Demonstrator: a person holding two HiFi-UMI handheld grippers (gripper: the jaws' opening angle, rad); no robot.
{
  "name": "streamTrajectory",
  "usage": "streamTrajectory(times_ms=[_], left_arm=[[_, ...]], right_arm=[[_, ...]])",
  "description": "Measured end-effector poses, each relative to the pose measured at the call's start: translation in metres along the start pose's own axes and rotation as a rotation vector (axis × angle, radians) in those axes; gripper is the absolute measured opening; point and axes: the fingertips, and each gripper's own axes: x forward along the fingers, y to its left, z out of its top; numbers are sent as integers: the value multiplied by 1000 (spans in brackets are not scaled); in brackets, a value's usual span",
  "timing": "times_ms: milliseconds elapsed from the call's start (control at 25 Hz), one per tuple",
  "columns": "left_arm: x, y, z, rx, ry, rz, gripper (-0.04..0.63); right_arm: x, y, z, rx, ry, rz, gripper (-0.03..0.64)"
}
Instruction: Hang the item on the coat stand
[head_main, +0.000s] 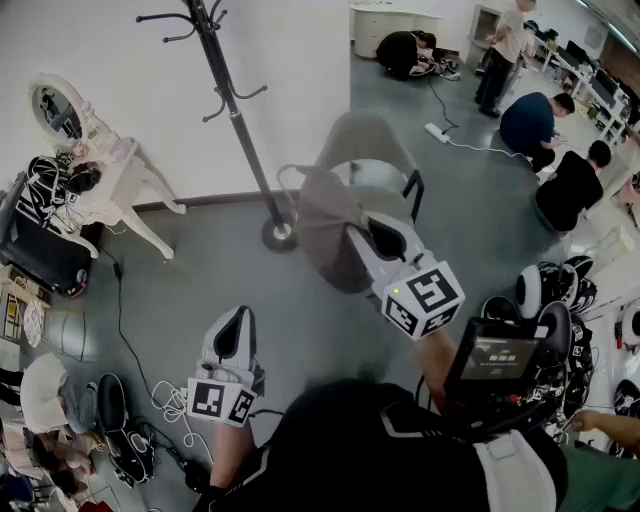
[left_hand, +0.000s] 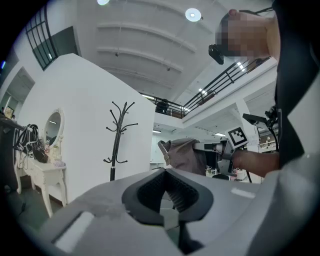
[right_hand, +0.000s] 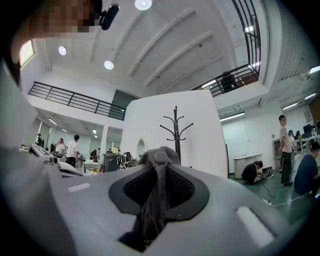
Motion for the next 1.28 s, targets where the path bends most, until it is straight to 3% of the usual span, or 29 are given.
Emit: streamTrajectory(times_ms=[720,1280], left_arm=[[-14,10,-7,-10,6,-45,20],[-39,67,-22,-26,10,-96,20]], right_arm=[[5,28,9,-40,-34,-8,74],[32,72,2,-39,-43,-70,74]])
